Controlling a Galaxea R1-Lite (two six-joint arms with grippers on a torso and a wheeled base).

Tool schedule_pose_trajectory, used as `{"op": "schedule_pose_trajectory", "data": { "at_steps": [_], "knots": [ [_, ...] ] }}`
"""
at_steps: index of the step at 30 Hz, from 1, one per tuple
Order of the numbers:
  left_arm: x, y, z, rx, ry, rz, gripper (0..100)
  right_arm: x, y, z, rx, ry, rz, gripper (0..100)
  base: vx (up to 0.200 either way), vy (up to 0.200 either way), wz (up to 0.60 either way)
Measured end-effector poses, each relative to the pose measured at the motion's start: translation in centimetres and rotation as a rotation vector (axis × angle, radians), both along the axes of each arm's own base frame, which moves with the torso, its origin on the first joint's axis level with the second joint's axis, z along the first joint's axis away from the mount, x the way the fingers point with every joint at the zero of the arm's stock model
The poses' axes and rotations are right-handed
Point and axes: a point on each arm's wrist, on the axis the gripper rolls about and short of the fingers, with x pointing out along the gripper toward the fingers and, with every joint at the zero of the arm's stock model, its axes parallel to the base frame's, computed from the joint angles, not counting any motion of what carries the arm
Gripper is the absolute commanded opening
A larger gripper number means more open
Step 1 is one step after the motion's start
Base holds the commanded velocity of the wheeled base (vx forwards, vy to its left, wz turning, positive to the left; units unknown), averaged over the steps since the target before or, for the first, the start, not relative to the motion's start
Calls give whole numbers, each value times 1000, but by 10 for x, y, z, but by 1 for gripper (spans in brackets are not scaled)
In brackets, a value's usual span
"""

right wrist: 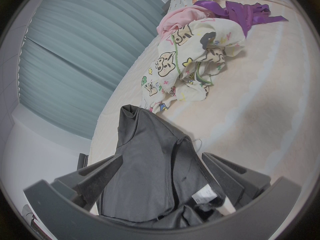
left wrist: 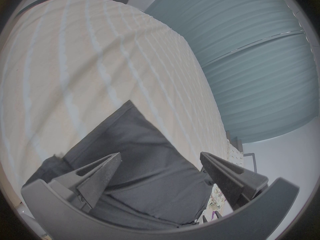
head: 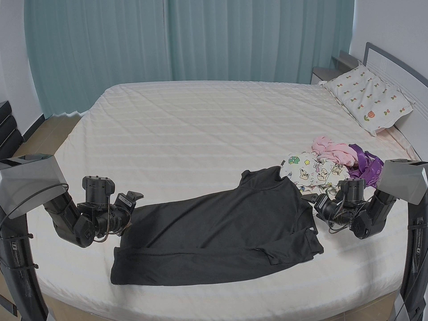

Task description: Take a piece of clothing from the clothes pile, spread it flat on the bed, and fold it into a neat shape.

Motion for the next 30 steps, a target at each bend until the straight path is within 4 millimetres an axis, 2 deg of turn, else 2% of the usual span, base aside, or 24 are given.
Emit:
{"op": "schedule_pose_trajectory", "data": {
  "at_steps": [6,13,21,30],
  "knots": [
    [10,8,2,9,-28,26,100,0,0,0,0,2,2,100,0,0,0],
    [21,20,-2,117,-50,21,100,-1,1,0,0,3,2,100,0,0,0],
    [25,30,-24,320,-24,-40,100,-1,3,-1,-1,4,9,100,0,0,0],
    [30,30,-47,382,-78,-68,100,-2,9,-1,-3,5,23,100,0,0,0]
  ]
}}
